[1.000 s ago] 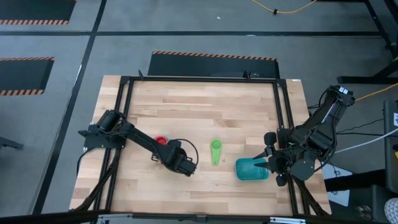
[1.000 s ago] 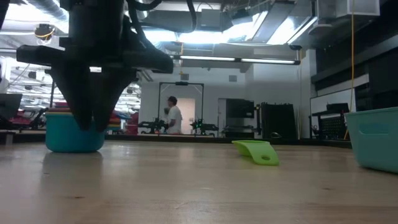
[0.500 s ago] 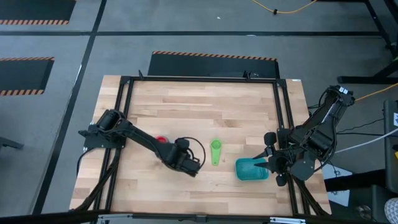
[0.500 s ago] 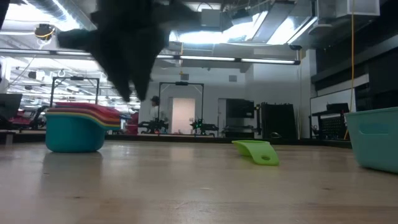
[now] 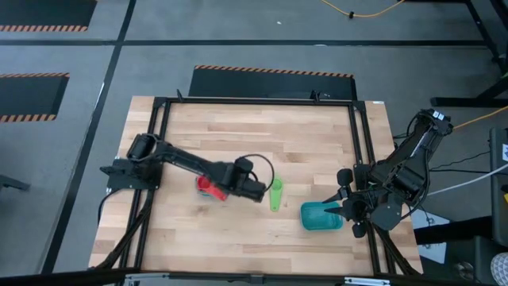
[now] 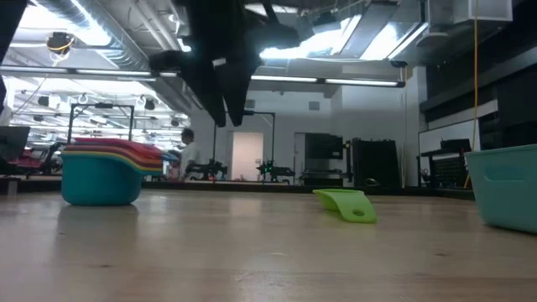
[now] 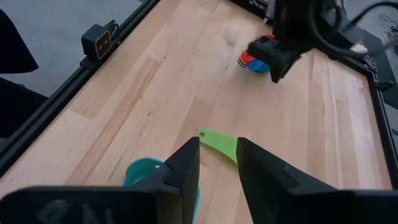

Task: Nest measuring cups in basket
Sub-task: Adjust the blue measuring nest cup

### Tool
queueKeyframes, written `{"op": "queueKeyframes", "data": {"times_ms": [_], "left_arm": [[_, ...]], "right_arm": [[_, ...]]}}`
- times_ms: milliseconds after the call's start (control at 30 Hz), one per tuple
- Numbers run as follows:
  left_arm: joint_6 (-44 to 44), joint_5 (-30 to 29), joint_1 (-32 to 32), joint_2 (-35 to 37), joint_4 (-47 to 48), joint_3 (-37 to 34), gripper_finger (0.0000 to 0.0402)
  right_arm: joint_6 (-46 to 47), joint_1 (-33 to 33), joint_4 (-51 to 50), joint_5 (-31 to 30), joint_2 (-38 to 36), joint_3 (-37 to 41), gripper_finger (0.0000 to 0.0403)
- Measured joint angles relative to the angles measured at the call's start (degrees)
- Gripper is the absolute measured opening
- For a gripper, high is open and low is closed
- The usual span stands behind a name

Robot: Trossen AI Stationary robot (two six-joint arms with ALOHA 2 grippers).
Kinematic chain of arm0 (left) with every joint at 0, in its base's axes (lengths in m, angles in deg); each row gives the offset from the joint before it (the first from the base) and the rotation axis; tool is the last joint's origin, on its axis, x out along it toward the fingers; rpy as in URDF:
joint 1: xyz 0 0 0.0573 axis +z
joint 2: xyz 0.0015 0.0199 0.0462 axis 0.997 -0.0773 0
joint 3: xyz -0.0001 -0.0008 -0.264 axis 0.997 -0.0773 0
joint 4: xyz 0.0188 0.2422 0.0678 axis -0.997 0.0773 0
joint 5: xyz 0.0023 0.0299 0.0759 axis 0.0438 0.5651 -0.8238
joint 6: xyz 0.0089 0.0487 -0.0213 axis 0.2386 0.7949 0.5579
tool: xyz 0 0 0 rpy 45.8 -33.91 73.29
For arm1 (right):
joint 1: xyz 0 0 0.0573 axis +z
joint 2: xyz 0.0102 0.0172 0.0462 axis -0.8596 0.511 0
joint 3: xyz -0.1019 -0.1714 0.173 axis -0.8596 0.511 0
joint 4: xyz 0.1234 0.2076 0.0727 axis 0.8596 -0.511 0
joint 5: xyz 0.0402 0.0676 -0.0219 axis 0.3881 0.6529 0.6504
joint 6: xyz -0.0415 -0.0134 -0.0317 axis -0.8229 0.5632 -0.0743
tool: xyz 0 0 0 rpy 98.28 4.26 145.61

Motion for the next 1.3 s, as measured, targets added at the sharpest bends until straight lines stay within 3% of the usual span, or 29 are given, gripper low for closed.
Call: {"op": "queueKeyframes", "data": {"times_ms": [300, 500, 733, 1033, 1300], "left_arm": [[6.31, 6.30, 3.71, 0.00, 1.13, -0.02, 0.0096], [6.60, 6.26, 3.59, 0.00, 6.64, -0.09, 0.0096], [6.58, 6.81, 3.58, -0.02, 6.33, -3.56, 0.0096], [6.60, 15.47, 2.50, -0.02, 5.60, -7.54, 0.0096], [6.52, 15.99, 0.22, -0.02, 5.70, -7.54, 0.0096]], "right_arm": [[0.22, 0.00, 0.00, 0.01, 0.00, 0.00, 0.0112], [0.22, 0.00, 0.00, 0.01, 0.00, 0.00, 0.0112], [0.31, 0.00, 0.00, 0.03, 0.00, 0.00, 0.0112], [0.28, 0.00, 0.00, 0.03, 0.00, 0.00, 0.0112], [0.26, 0.01, 0.00, 0.03, 0.00, 0.00, 0.0112]]}}
